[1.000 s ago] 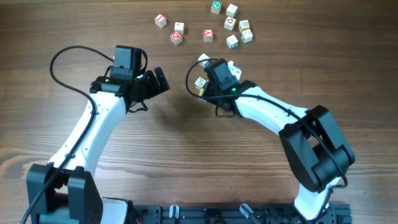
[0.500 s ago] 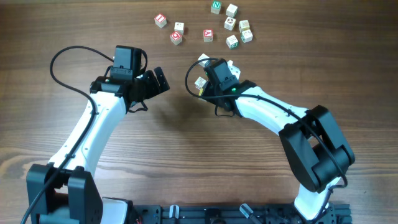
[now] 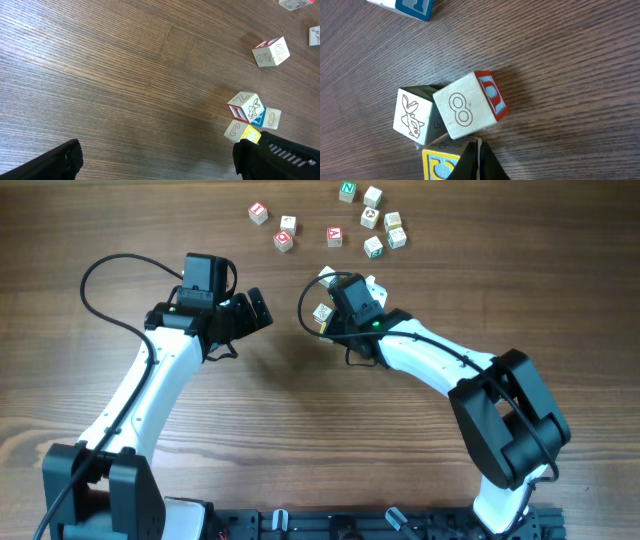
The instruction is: Form a circle
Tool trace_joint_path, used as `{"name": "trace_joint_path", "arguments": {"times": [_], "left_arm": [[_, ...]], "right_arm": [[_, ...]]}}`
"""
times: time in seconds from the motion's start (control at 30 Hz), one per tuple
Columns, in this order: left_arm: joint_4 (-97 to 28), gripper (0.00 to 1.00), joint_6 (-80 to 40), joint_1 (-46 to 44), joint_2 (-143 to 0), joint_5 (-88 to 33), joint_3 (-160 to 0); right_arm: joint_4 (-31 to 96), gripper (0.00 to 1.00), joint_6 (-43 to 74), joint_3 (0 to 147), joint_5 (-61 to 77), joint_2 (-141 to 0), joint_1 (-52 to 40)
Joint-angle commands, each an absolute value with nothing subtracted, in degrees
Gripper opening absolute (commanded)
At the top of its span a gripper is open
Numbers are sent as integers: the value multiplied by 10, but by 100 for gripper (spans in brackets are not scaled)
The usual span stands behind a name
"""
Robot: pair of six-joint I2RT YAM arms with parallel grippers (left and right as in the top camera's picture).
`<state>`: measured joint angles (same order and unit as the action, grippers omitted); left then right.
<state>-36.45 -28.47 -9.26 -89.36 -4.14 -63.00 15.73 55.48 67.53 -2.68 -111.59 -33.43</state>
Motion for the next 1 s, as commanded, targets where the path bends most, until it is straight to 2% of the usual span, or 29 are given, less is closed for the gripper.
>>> {"name": "trace_joint_path", "arguments": {"times": [0.0, 0.97], "left_arm": [[-365, 100, -274, -91, -893, -36, -629], [-365, 100, -274, -91, -893, -36, -629]], "right_arm": [[153, 5, 555, 672, -41, -1123, -335], [156, 5, 551, 672, -45, -1123, -335]]}}
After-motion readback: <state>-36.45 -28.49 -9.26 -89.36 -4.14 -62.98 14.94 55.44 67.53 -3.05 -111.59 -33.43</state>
